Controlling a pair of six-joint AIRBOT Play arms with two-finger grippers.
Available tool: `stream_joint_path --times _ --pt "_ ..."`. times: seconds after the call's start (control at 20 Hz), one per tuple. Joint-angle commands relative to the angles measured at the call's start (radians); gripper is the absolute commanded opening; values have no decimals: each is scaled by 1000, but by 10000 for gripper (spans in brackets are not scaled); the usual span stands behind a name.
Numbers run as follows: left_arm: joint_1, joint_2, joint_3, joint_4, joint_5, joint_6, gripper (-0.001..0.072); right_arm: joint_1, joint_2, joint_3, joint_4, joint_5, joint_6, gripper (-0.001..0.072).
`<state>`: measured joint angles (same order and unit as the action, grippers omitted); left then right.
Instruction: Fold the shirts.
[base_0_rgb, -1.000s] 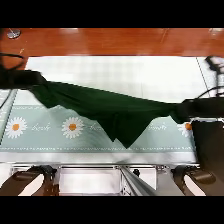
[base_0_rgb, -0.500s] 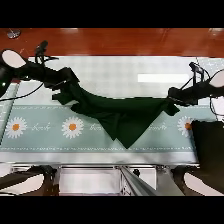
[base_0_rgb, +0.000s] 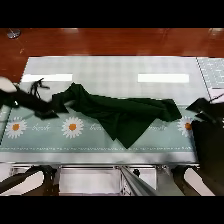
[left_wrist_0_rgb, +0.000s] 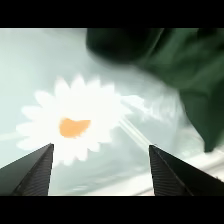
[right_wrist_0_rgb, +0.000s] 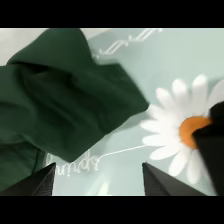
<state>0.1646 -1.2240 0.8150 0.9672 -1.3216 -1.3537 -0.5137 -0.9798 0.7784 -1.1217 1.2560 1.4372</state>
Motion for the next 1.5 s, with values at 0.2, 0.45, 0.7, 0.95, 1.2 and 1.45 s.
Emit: stream_joint_path --times 0.2,0.45,0.7,0.95,1.2,1.45 --pt "-80 19 -425 -727 337 333 698 -61 165 -394 342 -129 -168 622" --pt "-325 -74 -346 -838 511 307 697 -61 165 -394 339 -100 -180 622" --pt "-430 -191 -204 -882 533 300 696 -61 165 -394 339 -85 -195 622" --pt "-450 -257 -121 -882 476 294 25 -61 165 -394 339 -92 -198 621" --pt "-382 -251 -39 -878 315 337 25 -63 165 -308 270 -162 -136 622" --pt "-332 -236 -11 -872 270 351 25 -63 117 -249 66 -173 -21 622"
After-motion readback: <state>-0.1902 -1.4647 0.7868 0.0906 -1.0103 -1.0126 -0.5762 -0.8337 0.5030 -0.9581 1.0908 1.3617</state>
